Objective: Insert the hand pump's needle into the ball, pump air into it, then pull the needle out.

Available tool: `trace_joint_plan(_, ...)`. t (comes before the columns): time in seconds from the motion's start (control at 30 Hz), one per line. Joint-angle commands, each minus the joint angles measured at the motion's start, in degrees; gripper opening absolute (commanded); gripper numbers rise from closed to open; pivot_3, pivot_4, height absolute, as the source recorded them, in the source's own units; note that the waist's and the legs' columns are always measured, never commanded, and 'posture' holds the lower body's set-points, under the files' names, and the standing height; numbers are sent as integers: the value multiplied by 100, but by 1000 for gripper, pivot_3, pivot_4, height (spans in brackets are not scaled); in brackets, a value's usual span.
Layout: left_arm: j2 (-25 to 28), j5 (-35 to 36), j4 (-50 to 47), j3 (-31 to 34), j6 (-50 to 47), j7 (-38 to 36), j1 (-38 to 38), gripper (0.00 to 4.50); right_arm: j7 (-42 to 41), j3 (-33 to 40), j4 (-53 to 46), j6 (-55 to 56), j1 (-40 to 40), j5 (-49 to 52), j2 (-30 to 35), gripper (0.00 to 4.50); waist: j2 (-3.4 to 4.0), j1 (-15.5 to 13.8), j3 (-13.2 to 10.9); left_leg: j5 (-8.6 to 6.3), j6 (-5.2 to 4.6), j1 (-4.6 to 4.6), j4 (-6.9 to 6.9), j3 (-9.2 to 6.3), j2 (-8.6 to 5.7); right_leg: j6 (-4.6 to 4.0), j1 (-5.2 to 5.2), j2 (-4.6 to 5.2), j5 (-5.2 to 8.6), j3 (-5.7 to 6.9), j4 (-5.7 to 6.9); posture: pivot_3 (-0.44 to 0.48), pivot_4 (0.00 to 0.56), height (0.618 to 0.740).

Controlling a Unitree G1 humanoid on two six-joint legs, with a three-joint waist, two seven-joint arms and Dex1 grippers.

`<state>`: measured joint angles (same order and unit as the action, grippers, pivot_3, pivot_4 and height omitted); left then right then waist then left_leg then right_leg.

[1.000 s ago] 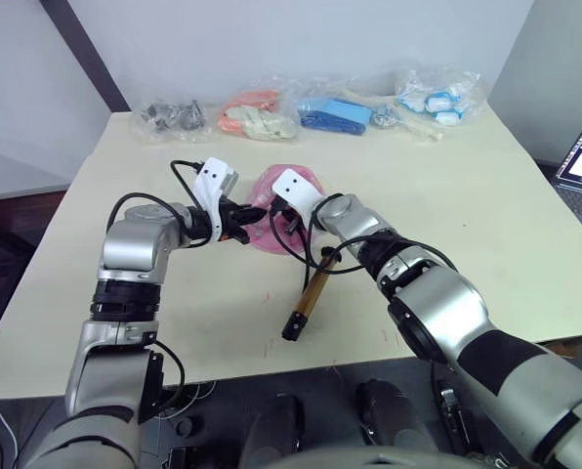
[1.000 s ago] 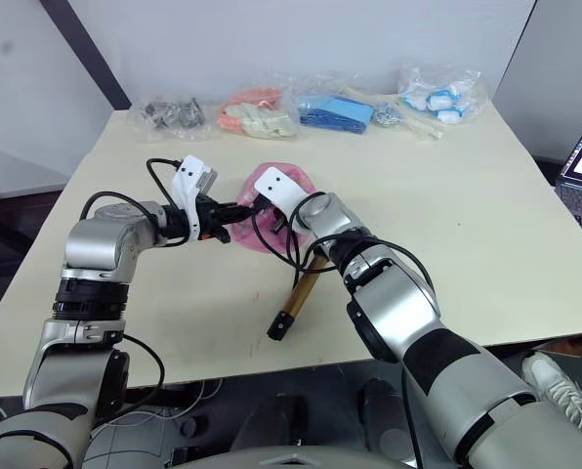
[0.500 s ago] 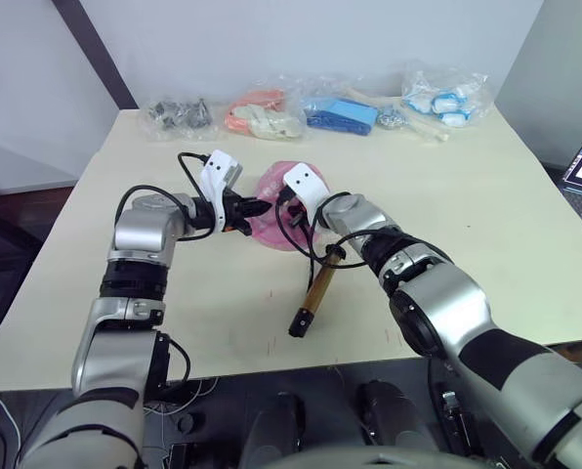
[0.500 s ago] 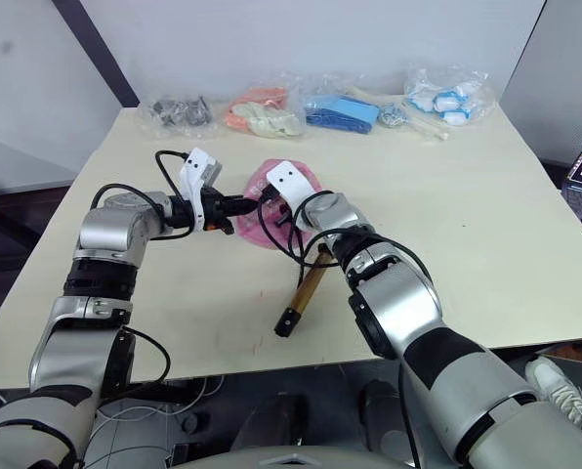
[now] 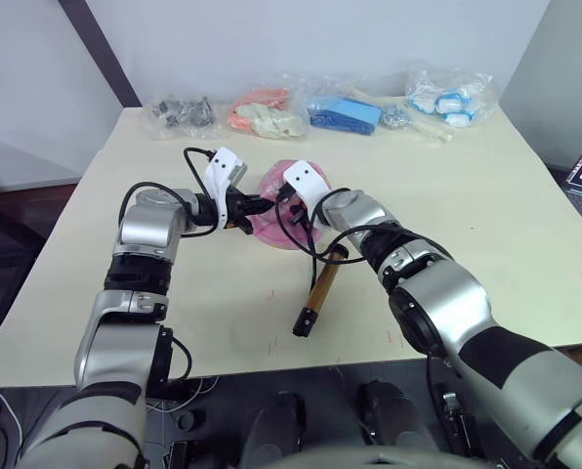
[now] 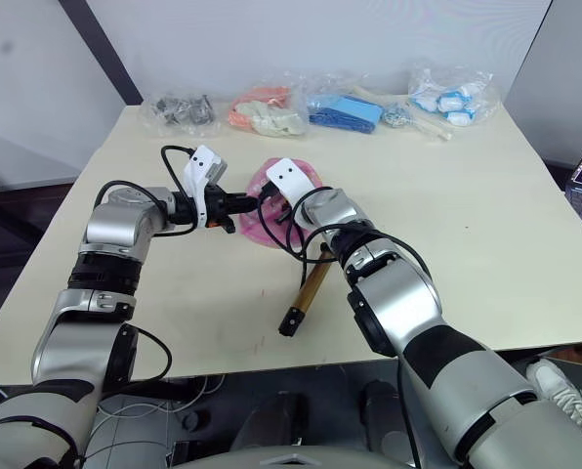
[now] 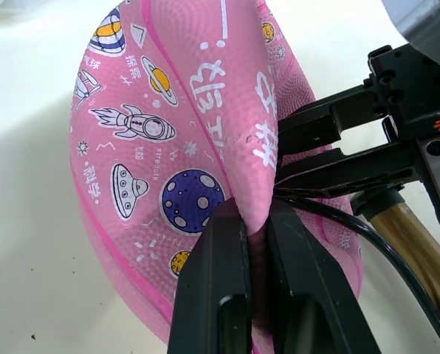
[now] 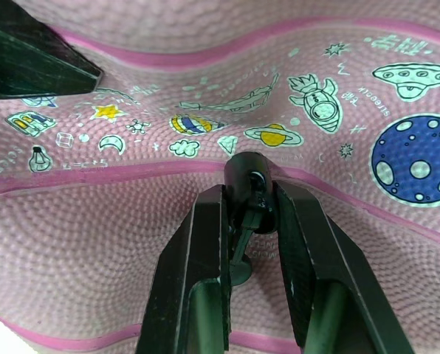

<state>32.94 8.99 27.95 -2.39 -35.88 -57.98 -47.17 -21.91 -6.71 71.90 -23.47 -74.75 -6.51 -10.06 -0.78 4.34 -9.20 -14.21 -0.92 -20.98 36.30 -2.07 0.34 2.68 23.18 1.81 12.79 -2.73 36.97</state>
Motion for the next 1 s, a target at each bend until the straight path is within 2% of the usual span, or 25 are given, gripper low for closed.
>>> trace_joint_plan(0.03,-152,9,-82,-187,49,-45,-27,0,-83,12,51,-18,-52,50,-464,1773,2,-38,-10,0,0,-4,0,0,0,0,2,0,0,1,0,0,150,740)
trace_joint_plan(0.17,-179,-40,-16,-168,95,22,-55,0,-120,20,-2,-46,-93,66,-384,3584,0,-32,-9,11,18,-44,2,-4,0,-8,30,3,-6,9,-1,0,150,740)
trace_joint_plan(0.43,-220,-158,228,-172,336,71,-163,0,-482,63,-1009,-646,-2,268,-83,3584,3,-50,-16,36,56,-84,3,-47,-2,-5,56,-1,-5,43,1,0,150,740)
trace_joint_plan(0.7,-261,-237,583,-190,610,-8,-331,0,-840,-224,-3678,-2211,883,453,248,3584,16,-209,-27,38,61,-152,8,-101,-21,-28,87,14,-17,94,-10,0,150,740)
trace_joint_plan(0.8,-288,-259,704,-196,702,-30,-386,0,-836,-316,-4395,-2640,1112,529,355,3584,17,-250,-28,40,65,-188,16,-131,-26,-29,101,20,-18,125,-15,0,150,740)
trace_joint_plan(1.0,-316,-250,765,-176,775,-52,-412,0,-825,-523,-5565,-3336,1556,641,692,3584,17,-270,-28,49,78,-193,17,-145,-57,-29,97,29,-17,145,-15,0,150,740)
